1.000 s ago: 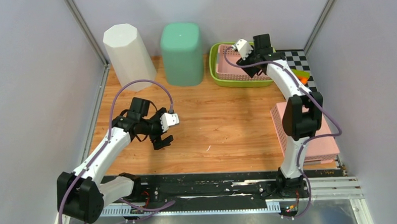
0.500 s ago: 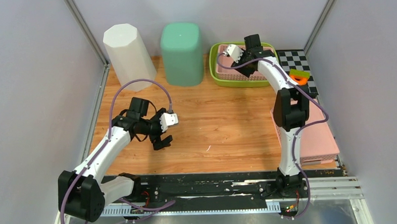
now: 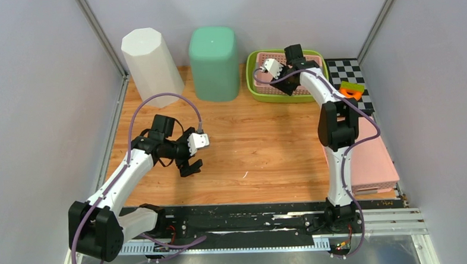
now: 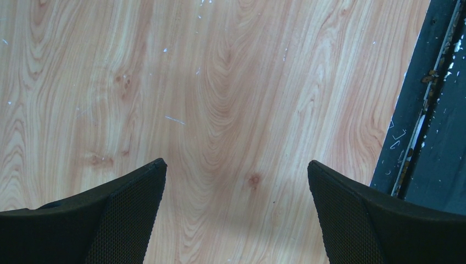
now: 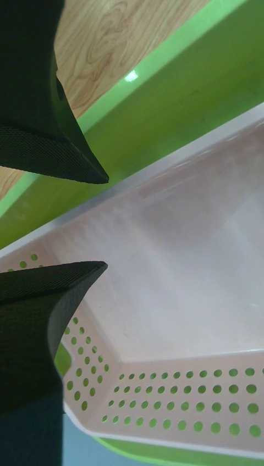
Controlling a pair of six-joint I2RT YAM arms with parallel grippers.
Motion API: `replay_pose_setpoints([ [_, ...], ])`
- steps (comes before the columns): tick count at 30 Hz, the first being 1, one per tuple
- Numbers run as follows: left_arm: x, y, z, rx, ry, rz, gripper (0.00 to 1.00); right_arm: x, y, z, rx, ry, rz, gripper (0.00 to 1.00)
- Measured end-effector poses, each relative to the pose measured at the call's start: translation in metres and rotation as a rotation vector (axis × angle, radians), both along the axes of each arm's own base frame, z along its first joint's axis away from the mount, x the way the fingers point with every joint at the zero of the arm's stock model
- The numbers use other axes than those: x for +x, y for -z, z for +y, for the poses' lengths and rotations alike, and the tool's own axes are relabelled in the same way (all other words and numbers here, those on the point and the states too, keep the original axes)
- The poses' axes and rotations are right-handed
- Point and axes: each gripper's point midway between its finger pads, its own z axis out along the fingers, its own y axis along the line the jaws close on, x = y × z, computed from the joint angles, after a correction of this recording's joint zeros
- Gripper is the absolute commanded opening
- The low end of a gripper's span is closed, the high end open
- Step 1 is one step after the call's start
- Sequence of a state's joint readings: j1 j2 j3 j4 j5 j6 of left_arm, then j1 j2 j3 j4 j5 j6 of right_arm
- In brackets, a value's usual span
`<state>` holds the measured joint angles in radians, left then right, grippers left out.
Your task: Turn the large container upside down
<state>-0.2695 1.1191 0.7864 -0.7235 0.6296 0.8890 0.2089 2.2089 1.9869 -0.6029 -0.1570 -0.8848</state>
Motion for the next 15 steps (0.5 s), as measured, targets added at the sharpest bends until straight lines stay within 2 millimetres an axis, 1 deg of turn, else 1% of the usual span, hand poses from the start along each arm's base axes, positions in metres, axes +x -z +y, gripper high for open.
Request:
replay_pose_setpoints([
  [5,-0.001,0.0,0.0,0.002,0.002,0.003,1.0,0.006,0.017,0.001,-0.018,-0.019,0.017,0.54],
  [8,-0.001,0.0,0.0,-0.001,0.005,0.003,1.0,0.006,0.017,0.001,-0.026,-0.034,0.016,0.51],
  [15,-0.001,0.0,0.001,-0.001,0.007,0.0,1.0,0.004,0.024,0.005,-0.03,-0.086,0.042,0.31],
])
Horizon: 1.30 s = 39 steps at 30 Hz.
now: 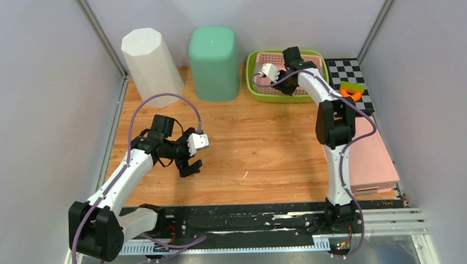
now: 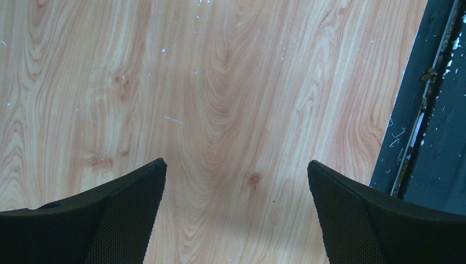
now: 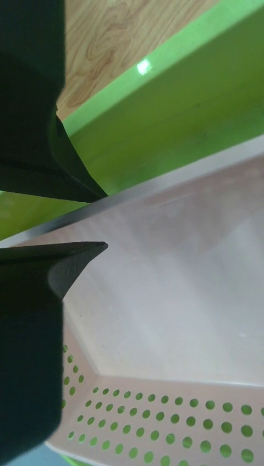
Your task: Turn the large container upside down
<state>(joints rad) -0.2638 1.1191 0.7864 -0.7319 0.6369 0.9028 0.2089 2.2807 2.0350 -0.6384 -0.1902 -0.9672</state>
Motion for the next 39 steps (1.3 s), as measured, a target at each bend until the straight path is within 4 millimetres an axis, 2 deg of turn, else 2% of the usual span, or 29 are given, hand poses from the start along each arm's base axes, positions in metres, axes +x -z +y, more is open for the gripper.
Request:
replay_pose_setpoints([
  [14,-0.002,0.0,0.0,-0.003,0.007,0.005,1.0,-0.007,0.0,0.006,-0.021,-0.117,0.014,0.05],
  [23,-0.003,0.0,0.0,-0.006,0.007,0.01,1.0,-0.013,-0.012,0.005,-0.025,-0.135,0.01,0.03],
  [29,-0.003,0.0,0.0,-0.008,0.008,0.012,1.0,-0.016,-0.041,0.005,-0.019,-0.135,-0.033,0.03],
  [36,-0.005,0.0,-0.001,-0.015,0.012,0.018,1.0,-0.022,-0.1,0.009,0.001,-0.141,-0.143,0.03],
  [39,-0.006,-0.001,0.0,-0.018,0.013,0.016,1.0,-0.032,-0.128,0.014,0.024,-0.147,-0.187,0.03],
])
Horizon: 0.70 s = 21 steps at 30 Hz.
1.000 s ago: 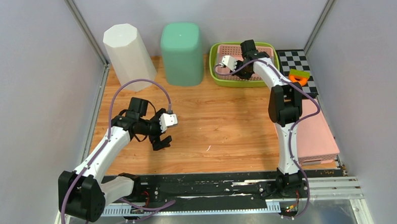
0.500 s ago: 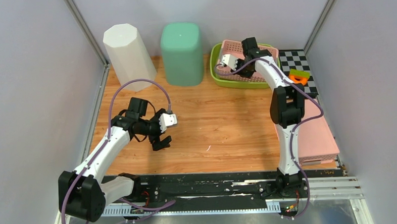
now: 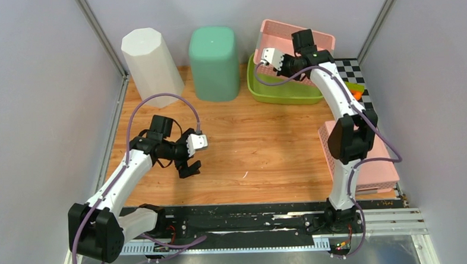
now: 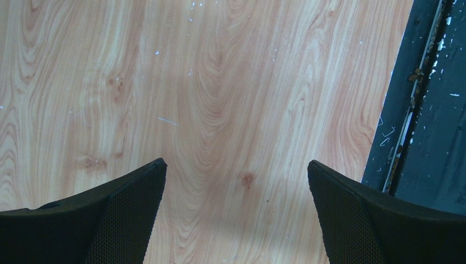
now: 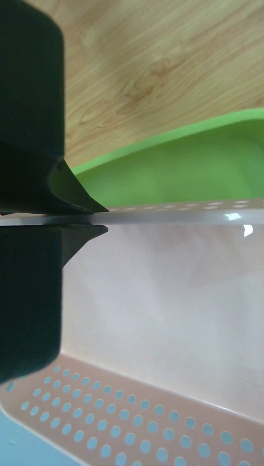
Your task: Turn the large container upside down
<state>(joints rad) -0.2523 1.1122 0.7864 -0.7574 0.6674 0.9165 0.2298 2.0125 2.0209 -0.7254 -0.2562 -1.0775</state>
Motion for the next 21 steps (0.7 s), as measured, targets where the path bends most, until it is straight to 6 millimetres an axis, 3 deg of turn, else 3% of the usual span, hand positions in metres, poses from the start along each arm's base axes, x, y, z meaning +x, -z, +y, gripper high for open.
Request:
replay_pose_setpoints([
  [4,0.0,-0.002,0.0,-0.006,0.0,-0.007,1.0,-0.026,-0.026,0.009,0.05,-0.006,-0.019,0.03],
  [9,0.0,-0.003,0.0,-0.009,0.005,-0.011,1.0,-0.068,-0.04,0.027,0.155,-0.014,0.024,0.03],
  [21,-0.002,-0.006,-0.002,-0.025,0.015,-0.016,1.0,-0.202,-0.06,0.086,0.513,-0.081,0.263,0.03],
])
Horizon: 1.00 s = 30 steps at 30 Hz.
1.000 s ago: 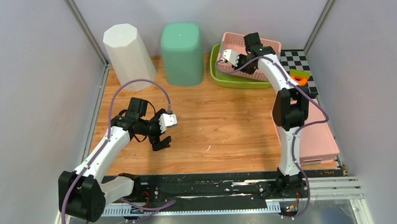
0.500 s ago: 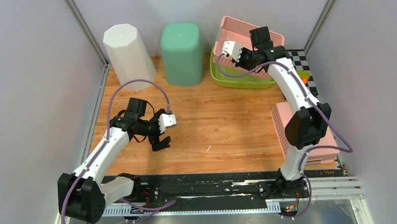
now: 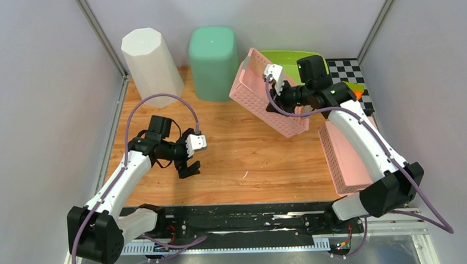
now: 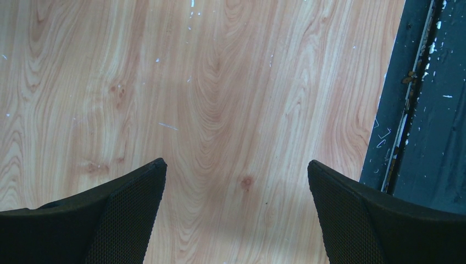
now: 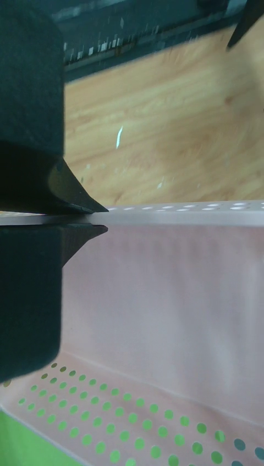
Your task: Turn the large container upside down
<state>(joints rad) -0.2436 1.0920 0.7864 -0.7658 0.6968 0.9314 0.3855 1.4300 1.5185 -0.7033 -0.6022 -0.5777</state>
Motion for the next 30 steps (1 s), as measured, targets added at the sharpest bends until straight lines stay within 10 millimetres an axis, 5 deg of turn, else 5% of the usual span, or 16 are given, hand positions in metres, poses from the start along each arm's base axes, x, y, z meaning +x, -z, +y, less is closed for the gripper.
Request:
replay_pose_setpoints([
  [7,0.0,0.0,0.0,-0.001,0.0,-0.001,1.0,-0.044,-0.005,0.032,0.211,-0.04,0.221,0.03],
  [14,0.0,0.0,0.0,-0.002,0.0,-0.001,1.0,-0.066,-0.003,0.06,0.402,-0.061,0.478,0.03],
  [30,0.0,-0.001,0.0,-0.009,-0.001,0.001,1.0,-0.072,0.012,0.093,0.664,0.005,0.942,0.03],
])
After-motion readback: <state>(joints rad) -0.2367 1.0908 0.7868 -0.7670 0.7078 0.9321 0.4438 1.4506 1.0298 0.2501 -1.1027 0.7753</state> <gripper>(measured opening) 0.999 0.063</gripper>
